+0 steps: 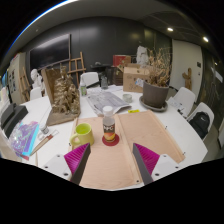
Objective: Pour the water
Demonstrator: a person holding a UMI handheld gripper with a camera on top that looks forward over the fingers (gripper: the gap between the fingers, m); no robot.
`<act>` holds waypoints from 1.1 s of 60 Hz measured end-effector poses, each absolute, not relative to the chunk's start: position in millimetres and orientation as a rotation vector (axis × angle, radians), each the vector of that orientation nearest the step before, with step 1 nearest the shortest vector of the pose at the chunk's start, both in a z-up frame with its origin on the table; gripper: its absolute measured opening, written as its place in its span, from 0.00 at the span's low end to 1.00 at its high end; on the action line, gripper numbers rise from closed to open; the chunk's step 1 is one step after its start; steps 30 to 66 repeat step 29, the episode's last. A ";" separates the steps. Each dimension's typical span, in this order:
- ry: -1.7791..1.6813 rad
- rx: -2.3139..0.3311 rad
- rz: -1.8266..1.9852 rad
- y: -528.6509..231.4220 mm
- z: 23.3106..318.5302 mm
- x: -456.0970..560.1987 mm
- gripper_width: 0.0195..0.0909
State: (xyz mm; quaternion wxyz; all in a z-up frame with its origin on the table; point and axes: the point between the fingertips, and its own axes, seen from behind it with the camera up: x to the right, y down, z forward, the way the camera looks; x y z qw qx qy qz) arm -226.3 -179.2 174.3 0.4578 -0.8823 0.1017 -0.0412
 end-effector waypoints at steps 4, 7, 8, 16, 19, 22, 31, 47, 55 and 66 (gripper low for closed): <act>0.240 -2.167 -0.104 -190.7 180.0 -228.5 0.93; 0.235 -2.166 -0.121 -198.3 181.9 -226.1 0.94; 0.232 -2.165 -0.125 -199.6 183.1 -224.5 0.94; 0.217 -2.153 -0.166 -209.0 188.9 -216.6 0.93; 0.234 -2.155 -0.149 -211.5 187.6 -215.0 0.93; 0.239 -2.156 -0.156 -216.3 188.6 -213.0 0.94; 0.228 -2.158 -0.157 -219.5 190.4 -213.6 0.94; 0.228 -2.158 -0.157 -219.5 190.4 -213.6 0.94; 0.228 -2.158 -0.157 -219.5 190.4 -213.6 0.94; 0.228 -2.158 -0.157 -219.5 190.4 -213.6 0.94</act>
